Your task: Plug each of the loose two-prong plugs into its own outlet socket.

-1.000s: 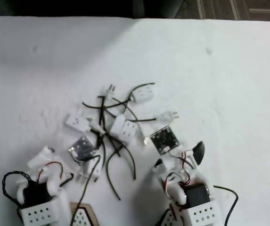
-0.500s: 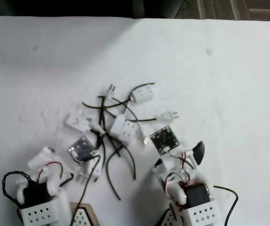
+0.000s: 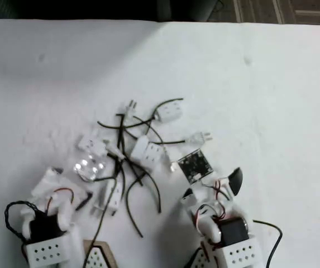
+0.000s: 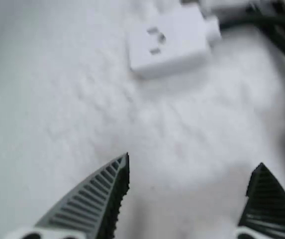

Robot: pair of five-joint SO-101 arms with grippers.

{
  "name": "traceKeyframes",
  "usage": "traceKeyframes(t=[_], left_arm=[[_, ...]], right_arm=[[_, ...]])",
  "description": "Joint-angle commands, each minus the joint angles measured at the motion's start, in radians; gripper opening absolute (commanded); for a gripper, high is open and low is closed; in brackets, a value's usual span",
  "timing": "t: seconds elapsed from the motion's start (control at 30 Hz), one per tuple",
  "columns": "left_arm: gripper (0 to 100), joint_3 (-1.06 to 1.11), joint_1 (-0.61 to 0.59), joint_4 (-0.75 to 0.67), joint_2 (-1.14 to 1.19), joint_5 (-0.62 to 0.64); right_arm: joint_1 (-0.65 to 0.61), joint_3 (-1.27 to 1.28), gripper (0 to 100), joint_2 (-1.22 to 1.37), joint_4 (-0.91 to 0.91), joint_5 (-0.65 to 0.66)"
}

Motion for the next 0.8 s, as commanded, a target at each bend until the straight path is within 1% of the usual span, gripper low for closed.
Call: traceKeyframes(t=[0.0,0.17,0.23,0.3,0.37,0.5,0.57,0.63,0.7,0.77], left_arm=[[37,-0.003,0.012,-0.117,-0.001,0.213],[37,-0.003,0.012,-0.141,-0.001,0.39],[37,-0.006,0.012,-0.146,-0.001,0.451],[37,-0.005,0.012,-0.146,-0.001,0.5],[37,-0.003,0.03,-0.143,-0.001,0.522],[37,-0.003,0.093,-0.107,-0.001,0.52],[37,-0.003,0.117,-0.091,-0.001,0.522],[36,-0.003,0.125,-0.08,-0.001,0.526],[29,-0.005,0.125,-0.084,-0.001,0.526],[16,-0.008,0.125,-0.086,-0.001,0.526]], right_arm=[[-0.002,0.005,52.3,-0.015,0.007,0.009],[0.002,0.0,52.3,-0.015,0.007,0.009],[0.03,-0.009,52.3,-0.015,0.005,0.008],[0.087,-0.044,52.3,-0.015,0.008,0.009],[0.18,-0.077,52.3,-0.015,0.008,0.009],[0.375,-0.11,52.3,-0.015,0.008,0.003],[0.426,-0.12,52.4,-0.015,0.002,0.003],[0.427,-0.135,52.4,-0.015,0.007,0.003],[0.427,-0.135,52.4,-0.015,0.008,0.003],[0.427,-0.135,52.4,-0.015,0.008,0.003]])
